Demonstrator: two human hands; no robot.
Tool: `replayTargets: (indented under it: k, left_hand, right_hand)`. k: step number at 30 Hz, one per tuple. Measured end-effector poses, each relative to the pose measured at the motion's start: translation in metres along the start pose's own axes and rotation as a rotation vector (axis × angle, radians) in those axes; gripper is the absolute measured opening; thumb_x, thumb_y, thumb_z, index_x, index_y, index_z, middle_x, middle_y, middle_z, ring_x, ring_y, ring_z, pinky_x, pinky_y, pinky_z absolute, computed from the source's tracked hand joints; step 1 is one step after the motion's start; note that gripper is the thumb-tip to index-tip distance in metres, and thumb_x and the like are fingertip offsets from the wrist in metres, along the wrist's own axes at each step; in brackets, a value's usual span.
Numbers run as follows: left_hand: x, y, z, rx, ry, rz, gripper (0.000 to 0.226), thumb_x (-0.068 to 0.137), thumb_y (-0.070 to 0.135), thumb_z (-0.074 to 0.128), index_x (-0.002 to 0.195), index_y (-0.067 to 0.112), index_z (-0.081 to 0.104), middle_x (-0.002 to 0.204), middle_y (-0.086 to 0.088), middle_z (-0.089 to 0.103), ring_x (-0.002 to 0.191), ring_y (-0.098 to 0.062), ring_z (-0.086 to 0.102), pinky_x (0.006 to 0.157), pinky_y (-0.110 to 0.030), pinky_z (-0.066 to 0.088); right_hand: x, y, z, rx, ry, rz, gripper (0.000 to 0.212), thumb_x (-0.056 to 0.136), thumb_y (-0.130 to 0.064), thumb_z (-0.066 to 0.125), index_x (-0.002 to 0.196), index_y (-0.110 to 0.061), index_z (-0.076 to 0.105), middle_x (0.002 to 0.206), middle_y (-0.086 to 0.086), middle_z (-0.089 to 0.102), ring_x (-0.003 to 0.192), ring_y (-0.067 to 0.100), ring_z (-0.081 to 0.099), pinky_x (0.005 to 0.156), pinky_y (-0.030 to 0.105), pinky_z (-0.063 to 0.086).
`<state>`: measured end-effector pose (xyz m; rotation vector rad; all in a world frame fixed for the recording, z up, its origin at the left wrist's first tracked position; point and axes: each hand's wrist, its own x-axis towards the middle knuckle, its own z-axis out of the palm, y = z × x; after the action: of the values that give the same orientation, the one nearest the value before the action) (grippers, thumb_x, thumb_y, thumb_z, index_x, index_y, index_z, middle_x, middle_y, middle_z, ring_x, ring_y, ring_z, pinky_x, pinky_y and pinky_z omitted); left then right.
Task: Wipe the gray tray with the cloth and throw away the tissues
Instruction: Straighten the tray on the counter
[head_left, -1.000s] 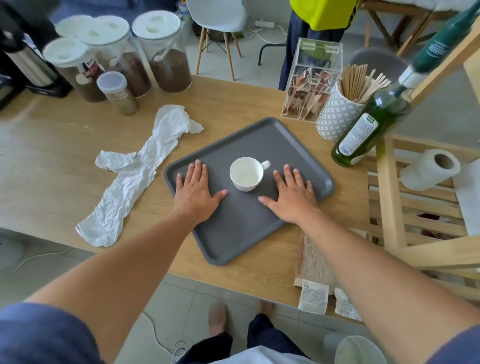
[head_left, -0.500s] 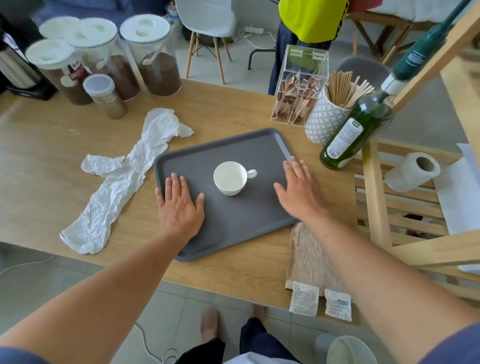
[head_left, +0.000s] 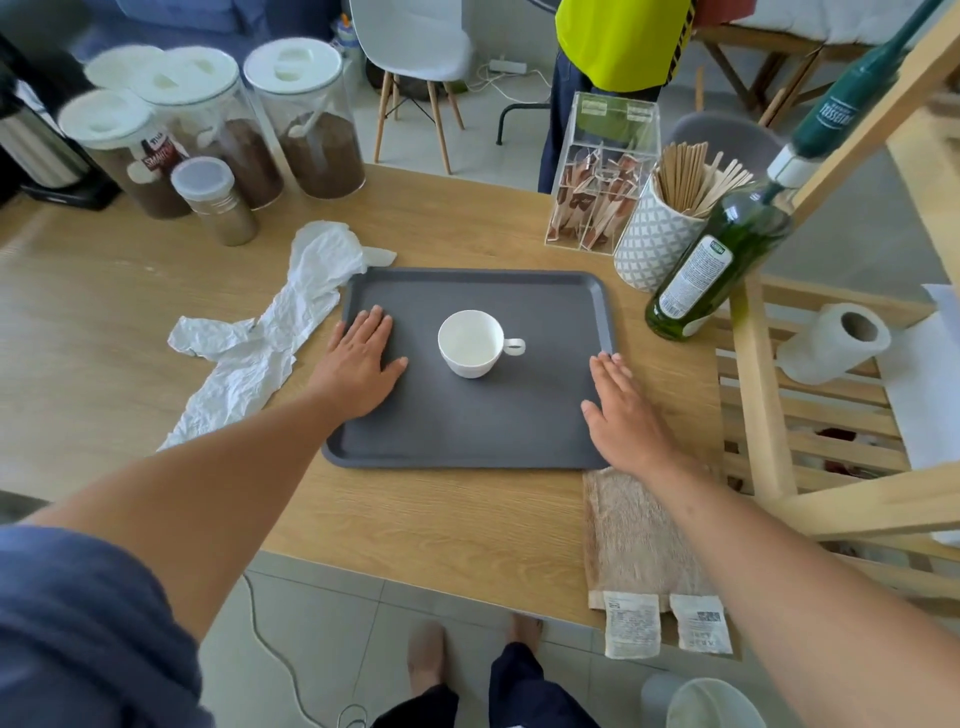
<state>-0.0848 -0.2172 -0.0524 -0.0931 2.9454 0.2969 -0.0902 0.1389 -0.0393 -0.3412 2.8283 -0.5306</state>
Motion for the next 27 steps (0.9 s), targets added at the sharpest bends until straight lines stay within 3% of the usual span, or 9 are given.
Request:
replayTargets:
  k: [2,7,15,20,27]
  left_hand:
    - [-0.001,-0.003,-0.005,0.013,0.068,-0.019,0.069,0.098,0.050,0.027,0.154,0.014,0.009,0.162,-0.003,-0.002,0.147,-0.016,-0.007,0.119,-0.039,-0.003]
    - [-0.030,0.015,0.007,-0.095,0.184,-0.303,0.072,0.097,0.050,0.024,0.153,0.008,0.008,0.161,-0.010,0.004,0.148,-0.023,0.002,0.119,-0.040,0.003]
    - [-0.008,-0.006,0.001,-0.156,0.155,-0.275,0.074,0.097,0.053,0.020,0.153,0.008,0.004,0.161,-0.010,0.003,0.148,-0.021,0.001,0.120,-0.038,0.004]
    - [0.010,-0.034,-0.012,-0.103,0.142,-0.285,0.066,0.099,0.039,0.025,0.153,0.006,0.005,0.161,-0.011,0.004,0.148,-0.024,0.002,0.119,-0.040,0.003]
    - [0.029,-0.073,-0.028,-0.155,0.142,-0.330,0.064,0.100,0.031,0.032,0.153,0.006,0.007,0.161,-0.012,0.005,0.147,-0.026,0.006,0.118,-0.041,0.009]
  right_hand:
    - [0.001,-0.001,0.000,0.029,0.030,-0.003,0.061,0.104,-0.028,0.036,0.156,-0.015,0.009,0.165,0.000,0.004,0.150,0.012,-0.003,0.116,0.026,-0.002]
    - [0.004,0.007,0.000,0.047,0.019,0.059,0.063,0.104,-0.038,0.034,0.156,-0.018,0.005,0.165,-0.004,-0.004,0.150,0.010,-0.006,0.118,0.031,0.000]
    - [0.010,-0.014,0.013,0.095,0.012,0.106,0.070,0.101,-0.047,0.033,0.156,-0.018,0.000,0.164,-0.005,-0.014,0.149,0.009,-0.012,0.115,0.032,-0.002]
    - [0.020,-0.042,0.020,0.150,-0.010,0.096,0.069,0.102,-0.046,0.032,0.156,-0.017,0.001,0.164,-0.006,-0.014,0.149,0.008,-0.011,0.118,0.032,-0.001]
    - [0.035,-0.077,0.035,0.136,0.015,0.006,0.066,0.103,-0.026,0.038,0.155,-0.009,0.002,0.164,0.002,-0.014,0.150,0.015,-0.010,0.114,0.023,-0.007]
